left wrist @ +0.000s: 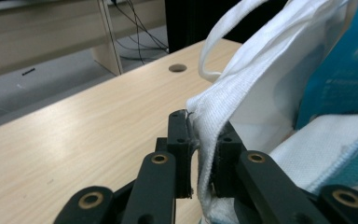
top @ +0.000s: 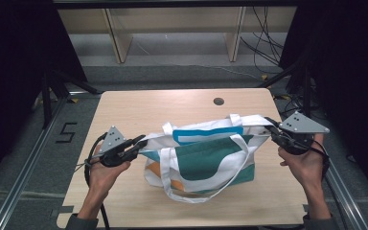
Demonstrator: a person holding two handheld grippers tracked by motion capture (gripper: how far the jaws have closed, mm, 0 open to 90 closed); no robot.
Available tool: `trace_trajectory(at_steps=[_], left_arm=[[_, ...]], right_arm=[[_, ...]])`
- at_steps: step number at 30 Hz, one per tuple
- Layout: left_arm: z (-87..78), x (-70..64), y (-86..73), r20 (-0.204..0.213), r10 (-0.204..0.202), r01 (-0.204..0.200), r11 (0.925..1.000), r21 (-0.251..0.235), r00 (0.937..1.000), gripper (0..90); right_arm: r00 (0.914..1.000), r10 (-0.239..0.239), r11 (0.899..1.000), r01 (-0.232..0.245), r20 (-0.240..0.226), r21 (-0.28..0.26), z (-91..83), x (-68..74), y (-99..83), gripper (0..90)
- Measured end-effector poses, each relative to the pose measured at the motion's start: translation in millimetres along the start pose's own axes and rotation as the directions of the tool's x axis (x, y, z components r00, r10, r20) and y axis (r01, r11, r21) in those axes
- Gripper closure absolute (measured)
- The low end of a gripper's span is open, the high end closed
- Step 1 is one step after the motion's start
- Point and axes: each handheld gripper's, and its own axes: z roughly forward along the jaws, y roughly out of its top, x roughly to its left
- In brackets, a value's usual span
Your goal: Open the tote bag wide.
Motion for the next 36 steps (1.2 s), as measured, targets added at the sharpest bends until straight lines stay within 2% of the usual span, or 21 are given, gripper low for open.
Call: trace_trajectory(at_steps=[6,10,11,12,13,15,16,17,20,21,23,24,25,27,28,29,30,31,32,34,36], left_arm=[[9.6,0.0,-15.9,0.023,-0.013,0.012,0.9986,0.051,0.9997,81.8],[16.3,-1.7,-29.1,0.045,-0.036,0.033,0.996,0.083,0.9983,82.5],[17.8,-2.7,-31.8,0.049,-0.046,0.041,0.9946,0.095,0.9978,82.6],[19.3,-2.4,-33.7,0.049,-0.033,0.028,0.9948,0.098,0.9983,83.1],[20.3,-2.2,-35.6,0.051,-0.03,0.025,0.9943,0.104,0.9983,83.6],[22.2,-1.8,-38.5,0.059,-0.027,0.02,0.9933,0.114,0.9979,84.2],[23.3,-2.3,-40.2,0.061,-0.035,0.028,0.9924,0.119,0.9975,84.3],[24.1,-2.6,-41.9,0.06,-0.04,0.032,0.9909,0.13,0.9974,84.3],[26.5,-1.5,-45.7,0.067,-0.036,0.026,0.9892,0.144,0.9971,84.3],[28.5,-2.3,-48.4,0.067,-0.047,0.036,0.9879,0.151,0.9967,84.3],[34.8,-3.7,-54.3,0.07,-0.025,0.011,0.9831,0.183,0.9973,84.5],[37.1,-5.7,-57.8,0.07,-0.033,0.019,0.9796,0.2,0.997,84.5],[37.1,-5.7,-57.8,0.07,-0.033,0.019,0.9796,0.2,0.997,84.5],[40.0,-6.2,-63.2,0.075,-0.034,0.017,0.9751,0.221,0.9966,84.3],[39.8,-5.8,-65.5,0.081,-0.053,0.032,0.9711,0.236,0.9953,84.4],[41.2,-7.2,-67.6,0.077,-0.069,0.05,0.973,0.225,0.9946,84.3],[41.2,-7.1,-69.4,0.076,-0.061,0.042,0.9708,0.236,0.9952,84.3],[40.7,-5.3,-70.1,0.088,-0.03,0.007,0.9676,0.252,0.9956,84.3],[42.1,-9.1,-74.1,0.086,-0.062,0.038,0.9645,0.261,0.9943,84.5],[42.9,-8.0,-76.7,0.099,-0.042,0.014,0.9631,0.269,0.9941,84.7],[44.1,-8.1,-79.5,0.105,-0.046,0.016,0.9628,0.27,0.9934,84.9]], right_arm=[[0.9998,0.0,0.999,0.001,-0.02,0.037,7.1,2.0,-8.3,87.1],[0.9957,0.056,0.996,-0.051,-0.073,0.069,8.9,2.0,-16.2,87.1],[0.9967,0.04,0.998,-0.035,-0.071,0.06,9.7,1.3,-17.9,87.1],[0.9963,0.053,0.997,-0.049,-0.068,0.06,10.3,3.2,-19.3,87.2],[0.9974,0.029,0.998,-0.026,-0.066,0.056,11.6,2.1,-20.6,87.1],[0.9953,0.055,0.996,-0.048,-0.08,0.081,12.0,5.1,-23.0,87.1],[0.9962,0.037,0.997,-0.031,-0.079,0.073,14.3,4.0,-24.8,87.1],[0.9945,0.056,0.993,-0.047,-0.088,0.104,14.3,6.1,-26.6,87.1],[0.9929,0.049,0.991,-0.034,-0.108,0.133,23.1,6.0,-36.7,87.1],[0.9929,0.049,0.991,-0.034,-0.108,0.133,23.1,6.0,-36.7,87.1],[0.9886,0.078,0.983,-0.054,-0.129,0.175,32.1,7.7,-50.5,87.2],[0.9887,0.067,0.982,-0.042,-0.134,0.182,35.0,7.1,-53.7,87.1],[0.9867,0.088,0.978,-0.059,-0.137,0.201,37.0,9.3,-56.4,87.1],[0.9865,0.09,0.978,-0.061,-0.137,0.201,39.7,10.9,-59.4,87.1],[0.9854,0.084,0.976,-0.051,-0.148,0.211,41.8,10.7,-61.1,87.1],[0.9851,0.083,0.973,-0.048,-0.15,0.224,44.7,13.4,-63.9,87.1],[0.9843,0.083,0.973,-0.046,-0.156,0.227,45.9,13.9,-64.9,87.1],[0.9843,0.083,0.973,-0.046,-0.156,0.227,45.9,13.9,-64.9,87.1],[0.9836,0.081,0.972,-0.042,-0.161,0.231,48.1,15.4,-67.9,87.1],[0.9817,0.095,0.967,-0.051,-0.165,0.25,48.9,18.5,-70.7,87.1],[0.9823,0.078,0.969,-0.034,-0.171,0.245,50.2,18.3,-72.4,87.1]])
